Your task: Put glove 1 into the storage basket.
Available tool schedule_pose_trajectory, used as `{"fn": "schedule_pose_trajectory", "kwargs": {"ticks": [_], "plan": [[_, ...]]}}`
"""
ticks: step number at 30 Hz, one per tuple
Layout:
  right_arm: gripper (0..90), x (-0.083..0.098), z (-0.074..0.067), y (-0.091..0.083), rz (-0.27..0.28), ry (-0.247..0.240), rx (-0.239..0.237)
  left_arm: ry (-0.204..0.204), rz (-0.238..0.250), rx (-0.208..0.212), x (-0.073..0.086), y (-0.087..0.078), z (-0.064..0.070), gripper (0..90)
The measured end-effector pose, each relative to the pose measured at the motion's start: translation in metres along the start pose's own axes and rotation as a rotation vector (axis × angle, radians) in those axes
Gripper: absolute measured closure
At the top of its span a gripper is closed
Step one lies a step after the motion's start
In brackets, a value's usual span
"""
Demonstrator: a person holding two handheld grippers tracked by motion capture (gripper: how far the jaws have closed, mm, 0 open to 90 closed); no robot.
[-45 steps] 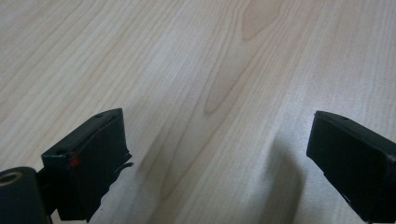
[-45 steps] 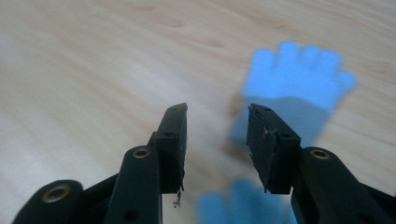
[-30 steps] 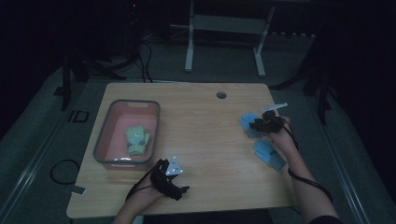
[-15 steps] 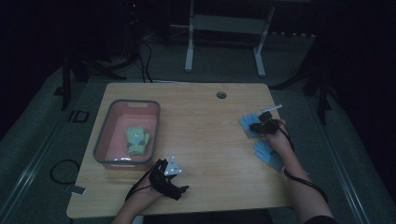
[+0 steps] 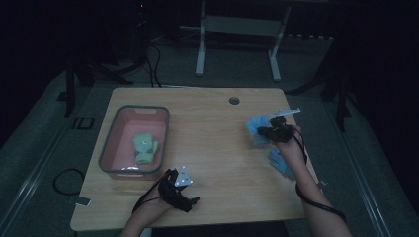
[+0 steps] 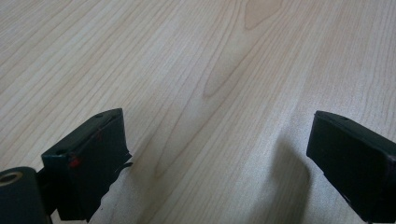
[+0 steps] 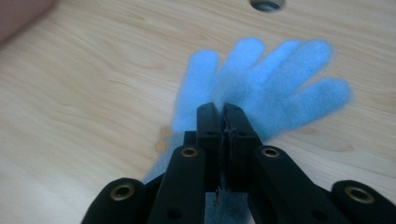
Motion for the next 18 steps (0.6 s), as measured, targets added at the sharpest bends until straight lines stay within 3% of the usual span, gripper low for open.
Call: {"fn": "schedule_pose_trajectory", "kwargs": {"ticks": [2, 3, 8, 10, 11, 18], "plan": [[86.7, -0.003, -0.014, -0.007, 0.017, -0.005, 0.003, 0.003, 0.001, 0.000, 0.000, 0.000, 0.000, 5.5], [86.7, -0.003, -0.014, -0.007, 0.017, -0.005, 0.003, 0.003, 0.001, 0.000, 0.000, 0.000, 0.000, 5.5], [86.7, 0.000, -0.052, -0.021, 0.042, -0.001, -0.005, 0.006, 0.010, -0.020, 0.000, -0.001, -0.002, 5.5], [86.6, 0.003, -0.060, -0.022, 0.045, 0.002, -0.013, -0.004, 0.025, -0.017, -0.002, -0.002, -0.003, 5.5], [86.6, 0.007, -0.075, -0.023, 0.054, 0.015, -0.026, -0.011, 0.031, -0.013, -0.002, -0.003, -0.003, 5.5], [86.6, 0.015, -0.112, -0.019, 0.062, 0.026, -0.037, 0.006, 0.019, -0.009, -0.001, -0.002, -0.001, 5.5]]}}
Point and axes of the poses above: each handheld gripper's, and its own axes: y roughly forward along the jaws, x roughly out of its underside, z roughly to its right, the point moved 9 cm from there along y, roughly forward along the jaws, and after that the axes turned 4 degrees about -y, right-handed, at the moved point
